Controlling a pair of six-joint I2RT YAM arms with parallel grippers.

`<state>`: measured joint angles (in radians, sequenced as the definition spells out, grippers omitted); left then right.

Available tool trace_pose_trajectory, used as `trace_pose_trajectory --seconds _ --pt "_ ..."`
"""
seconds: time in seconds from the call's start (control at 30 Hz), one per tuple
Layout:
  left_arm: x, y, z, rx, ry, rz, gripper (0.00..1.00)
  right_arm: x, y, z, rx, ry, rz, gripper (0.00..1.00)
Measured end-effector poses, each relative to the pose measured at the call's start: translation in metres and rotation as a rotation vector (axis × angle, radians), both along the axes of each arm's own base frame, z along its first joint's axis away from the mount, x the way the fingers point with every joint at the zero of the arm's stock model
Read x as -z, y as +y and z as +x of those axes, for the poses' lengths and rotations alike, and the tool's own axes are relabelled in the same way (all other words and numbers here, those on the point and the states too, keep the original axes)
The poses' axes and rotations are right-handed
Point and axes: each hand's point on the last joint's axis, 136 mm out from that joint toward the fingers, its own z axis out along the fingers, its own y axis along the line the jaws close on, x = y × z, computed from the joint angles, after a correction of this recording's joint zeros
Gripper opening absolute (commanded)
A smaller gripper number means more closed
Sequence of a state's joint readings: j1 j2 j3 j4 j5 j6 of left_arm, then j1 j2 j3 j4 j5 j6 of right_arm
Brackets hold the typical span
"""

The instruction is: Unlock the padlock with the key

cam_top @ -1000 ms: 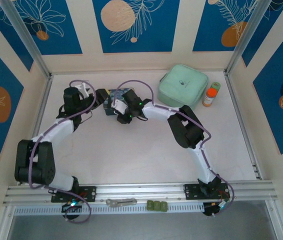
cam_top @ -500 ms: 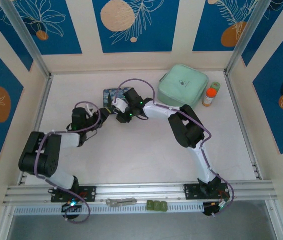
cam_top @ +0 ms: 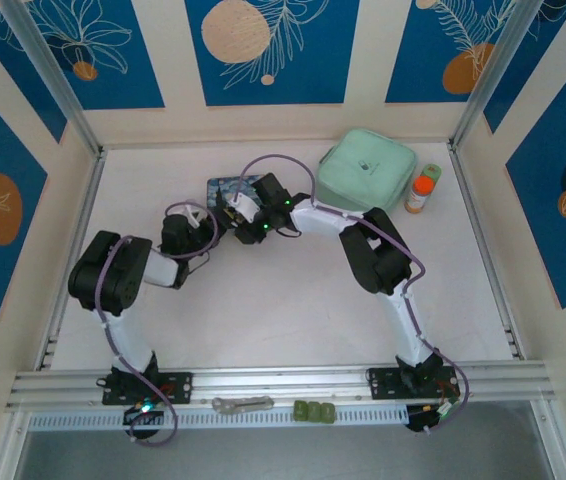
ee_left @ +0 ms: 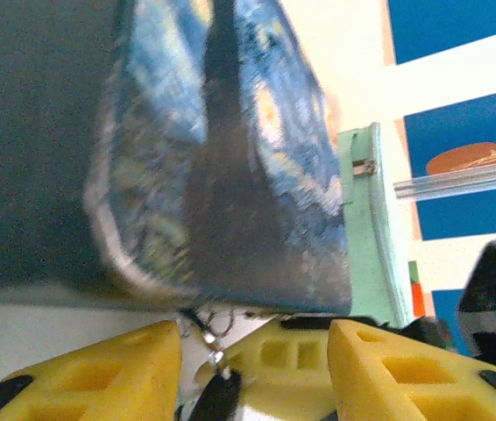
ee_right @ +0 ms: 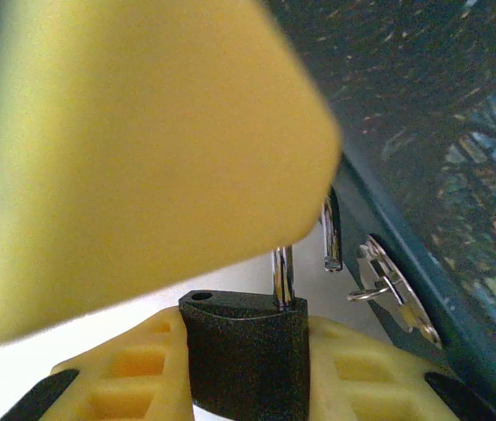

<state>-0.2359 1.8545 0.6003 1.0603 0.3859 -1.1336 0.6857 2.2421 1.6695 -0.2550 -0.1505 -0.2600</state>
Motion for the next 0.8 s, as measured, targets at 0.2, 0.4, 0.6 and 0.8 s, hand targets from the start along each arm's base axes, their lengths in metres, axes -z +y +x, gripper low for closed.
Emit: trace_pose_trajectory --seconds 0.2,0.4,0.6,0.8 --pt "-0.001 0.001 -0.001 -0.009 0.0 -0.008 0.49 -0.002 -0.002 -0.005 -0.007 0.014 0.012 0.11" --pt "-0.009 0.008 -0.018 -0.017 0.006 0.019 0.52 -0.021 -0.003 -0.018 -0.029 0.027 0.056 0.11" --pt "-0.034 0.013 -0.023 -0.022 -0.042 0.055 0.54 -0.053 -0.01 -0.033 -0.039 0.021 0.111 0.11" --pt "-0.037 0.018 -0.028 -0.024 -0.034 0.098 0.6 -0.062 -0.035 -0.05 0.019 0.068 0.119 0.11"
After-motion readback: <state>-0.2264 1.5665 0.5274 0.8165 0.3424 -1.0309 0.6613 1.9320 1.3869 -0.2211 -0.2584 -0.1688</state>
